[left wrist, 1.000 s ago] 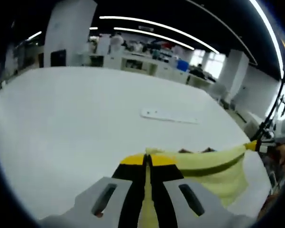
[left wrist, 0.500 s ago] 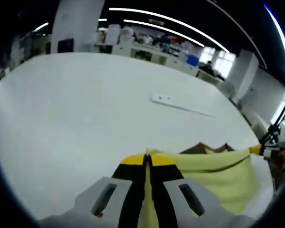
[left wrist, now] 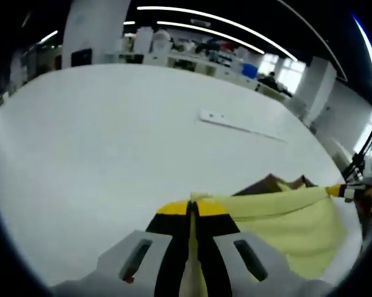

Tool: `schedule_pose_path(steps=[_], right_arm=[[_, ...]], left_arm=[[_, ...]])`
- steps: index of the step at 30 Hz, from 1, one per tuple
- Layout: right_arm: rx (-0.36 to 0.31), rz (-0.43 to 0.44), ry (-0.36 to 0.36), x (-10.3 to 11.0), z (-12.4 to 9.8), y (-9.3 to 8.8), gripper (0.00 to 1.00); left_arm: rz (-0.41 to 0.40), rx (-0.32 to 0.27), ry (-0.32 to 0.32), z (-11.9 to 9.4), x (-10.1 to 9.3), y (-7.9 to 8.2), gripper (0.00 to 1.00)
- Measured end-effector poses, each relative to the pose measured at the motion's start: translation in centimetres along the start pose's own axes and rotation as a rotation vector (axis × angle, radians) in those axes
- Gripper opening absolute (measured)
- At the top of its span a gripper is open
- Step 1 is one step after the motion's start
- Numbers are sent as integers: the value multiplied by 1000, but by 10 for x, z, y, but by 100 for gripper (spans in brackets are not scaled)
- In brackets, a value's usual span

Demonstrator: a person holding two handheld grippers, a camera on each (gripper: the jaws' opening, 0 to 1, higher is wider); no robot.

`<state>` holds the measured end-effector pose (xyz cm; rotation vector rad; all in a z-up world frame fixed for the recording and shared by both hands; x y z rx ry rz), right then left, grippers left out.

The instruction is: Fold the garment on the visible template until the final outline fits inside the template.

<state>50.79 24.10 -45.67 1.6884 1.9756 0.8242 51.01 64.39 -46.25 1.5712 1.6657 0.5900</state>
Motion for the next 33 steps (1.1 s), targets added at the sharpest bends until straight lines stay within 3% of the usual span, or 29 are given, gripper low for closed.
schedule_pose_path(steps=[5,10,14,20,22,25,29,33], right_arm=[[2,-9,16,-1,1,0,0],[-17,-41,32,-4,-6,0,8],[-18,-63,49,-6,-13,-4,17],[-22,-178,90,-4,-19,-11,24],[-22,-240,77,-4,-19,-13,25],[-33,-242,80,-4,-15,-15,26],[-67,-211,71,-8,-6,-10,25],[-91,-166,91,-7,3,-6,25]], left_arm=[[130,-19,-51,1,1,3,0],[150,-29,-97,-5,6,6,1],[164,-52,-164,-9,12,10,15],[313,-24,-253,-15,13,2,26],[391,-6,-248,-13,13,-1,26],[508,16,-217,-5,14,-5,24],[456,-13,-241,4,8,-1,19],[454,-15,-213,12,5,1,19]])
Point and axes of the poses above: the point that each gripper's makers call its tool centre point, and the gripper's own axes: z roughly forward along the fingers, x roughly to its left, y roughly out of its top, the point moved 10 cm from there along -z, roughly backward along the fingers, and after that the axes turned 1 degree about z, right-handed, at the moved point
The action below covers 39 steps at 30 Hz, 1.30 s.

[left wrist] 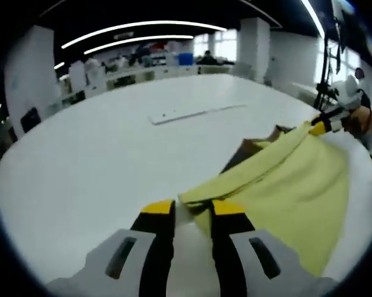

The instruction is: Fold the garment on the visible template until the final outline fits inside the template.

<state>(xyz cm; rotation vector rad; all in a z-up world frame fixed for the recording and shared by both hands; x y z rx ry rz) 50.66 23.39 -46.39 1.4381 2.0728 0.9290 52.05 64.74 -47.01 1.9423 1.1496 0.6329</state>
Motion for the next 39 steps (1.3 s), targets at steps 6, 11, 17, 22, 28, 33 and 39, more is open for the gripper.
schedule_pose_path(steps=[6,11,17,22,28,33,39], right_arm=[[-40,106,-20,-3,11,4,25],[-122,205,-56,-5,15,13,25],[-126,242,-88,-7,15,16,27],[-113,228,-78,-4,10,15,33],[-95,201,-40,1,1,16,48],[-75,174,-7,12,-16,16,62],[-39,129,73,23,-30,14,74]], left_arm=[[-91,-46,43,10,4,5,19],[-249,-107,50,11,9,10,24],[-289,-103,74,8,10,9,38],[-327,-106,76,1,12,9,48],[-336,-120,63,-13,10,13,57],[-315,-137,37,-31,2,18,64],[-260,-140,-8,-44,-5,20,74]])
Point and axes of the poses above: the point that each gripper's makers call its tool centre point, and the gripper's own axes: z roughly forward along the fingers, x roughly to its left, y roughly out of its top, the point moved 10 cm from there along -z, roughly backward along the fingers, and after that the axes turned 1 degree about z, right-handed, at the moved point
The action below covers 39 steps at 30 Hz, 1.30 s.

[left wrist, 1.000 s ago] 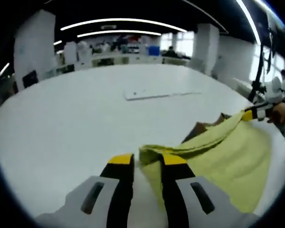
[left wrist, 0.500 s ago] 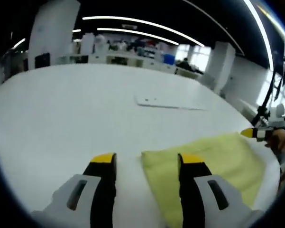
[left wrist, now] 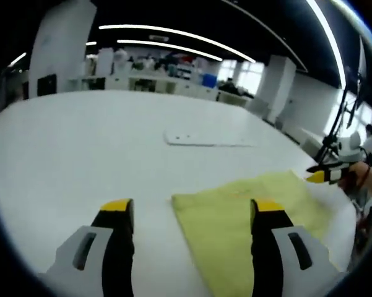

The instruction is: Fold the garment on the visible template until the final outline fits inside the template.

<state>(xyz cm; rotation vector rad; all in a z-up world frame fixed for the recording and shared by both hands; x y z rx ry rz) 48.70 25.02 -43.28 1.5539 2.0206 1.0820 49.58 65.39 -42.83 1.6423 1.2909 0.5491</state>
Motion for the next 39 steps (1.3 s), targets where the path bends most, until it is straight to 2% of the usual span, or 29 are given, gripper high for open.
schedule_pose_path(steps=[3,7,11,17,21,24,30,35,39], right_arm=[[32,-26,30,2,-7,-3,78],[42,-34,72,8,-18,-8,80],[52,-48,105,16,-31,-17,81],[87,-80,140,25,-52,-42,80],[109,-81,145,27,-63,-57,79],[113,-75,146,30,-70,-67,78],[114,-59,152,34,-76,-80,75],[118,-39,150,33,-80,-89,68],[101,-27,148,32,-81,-93,59]], left_arm=[[47,8,-16,-10,-5,0,77],[45,8,-41,-21,-5,-3,79],[49,14,-61,-40,-8,-13,82],[68,35,-87,-61,-8,-32,82],[88,59,-103,-71,-9,-45,79],[86,56,-114,-77,-9,-51,76],[96,74,-137,-85,-14,-64,68],[85,79,-154,-90,-18,-75,63],[95,109,-170,-91,-24,-84,58]])
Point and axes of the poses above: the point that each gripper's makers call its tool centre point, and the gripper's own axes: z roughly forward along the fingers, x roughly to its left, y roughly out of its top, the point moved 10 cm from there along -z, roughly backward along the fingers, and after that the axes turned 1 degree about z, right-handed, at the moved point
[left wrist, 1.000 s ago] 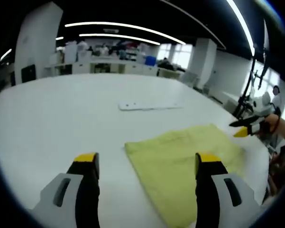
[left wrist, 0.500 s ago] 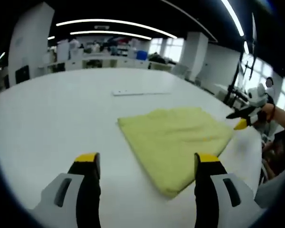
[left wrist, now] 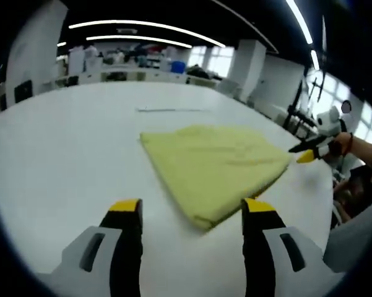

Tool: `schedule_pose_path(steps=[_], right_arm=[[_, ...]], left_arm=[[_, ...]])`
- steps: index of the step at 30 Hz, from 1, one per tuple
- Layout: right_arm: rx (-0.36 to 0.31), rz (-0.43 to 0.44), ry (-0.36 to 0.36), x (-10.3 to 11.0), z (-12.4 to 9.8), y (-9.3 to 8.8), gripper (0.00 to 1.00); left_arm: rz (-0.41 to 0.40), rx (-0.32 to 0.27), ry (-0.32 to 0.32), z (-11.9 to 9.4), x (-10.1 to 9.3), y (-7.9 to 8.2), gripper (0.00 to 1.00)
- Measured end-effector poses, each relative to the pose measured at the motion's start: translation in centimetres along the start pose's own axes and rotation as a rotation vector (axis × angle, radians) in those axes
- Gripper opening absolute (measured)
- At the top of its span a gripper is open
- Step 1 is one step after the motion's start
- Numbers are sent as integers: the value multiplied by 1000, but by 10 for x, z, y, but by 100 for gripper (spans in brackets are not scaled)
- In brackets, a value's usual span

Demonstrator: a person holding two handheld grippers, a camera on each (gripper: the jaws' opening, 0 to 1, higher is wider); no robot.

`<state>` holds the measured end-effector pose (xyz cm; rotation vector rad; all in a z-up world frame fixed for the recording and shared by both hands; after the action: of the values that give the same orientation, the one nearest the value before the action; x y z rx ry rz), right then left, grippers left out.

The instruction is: Fold the garment on the visible template until the final outline fits inside the template.

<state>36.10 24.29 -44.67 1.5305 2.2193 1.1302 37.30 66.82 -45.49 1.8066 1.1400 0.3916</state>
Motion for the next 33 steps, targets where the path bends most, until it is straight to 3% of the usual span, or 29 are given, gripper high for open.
schedule_pose_path(steps=[6,12,25,30,33], right_arm=[[-16,37,2,-2,0,-7,47],[-24,43,-8,-5,-1,-8,42],[-11,56,-38,-11,-2,-14,22],[-7,40,-64,-16,-2,-14,12],[6,10,-73,-18,-2,-15,6]], left_arm=[[-10,19,6,0,-1,-9,48],[-21,28,15,2,-2,-18,34],[-43,37,8,8,-6,-22,8],[-24,47,2,8,-8,-22,1],[30,57,2,6,-6,-20,1]])
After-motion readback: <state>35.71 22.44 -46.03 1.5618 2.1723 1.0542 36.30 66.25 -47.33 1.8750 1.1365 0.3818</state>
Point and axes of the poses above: the point that each gripper's makers call its tool centre point, and the gripper's own axes: z roughly forward along the fingers, x roughly to its left, y roughly out of its top, the point moved 10 cm from there along -z, roughly backward along the fingers, and after that the axes turned 1 degree about z, right-handed, at the moved point
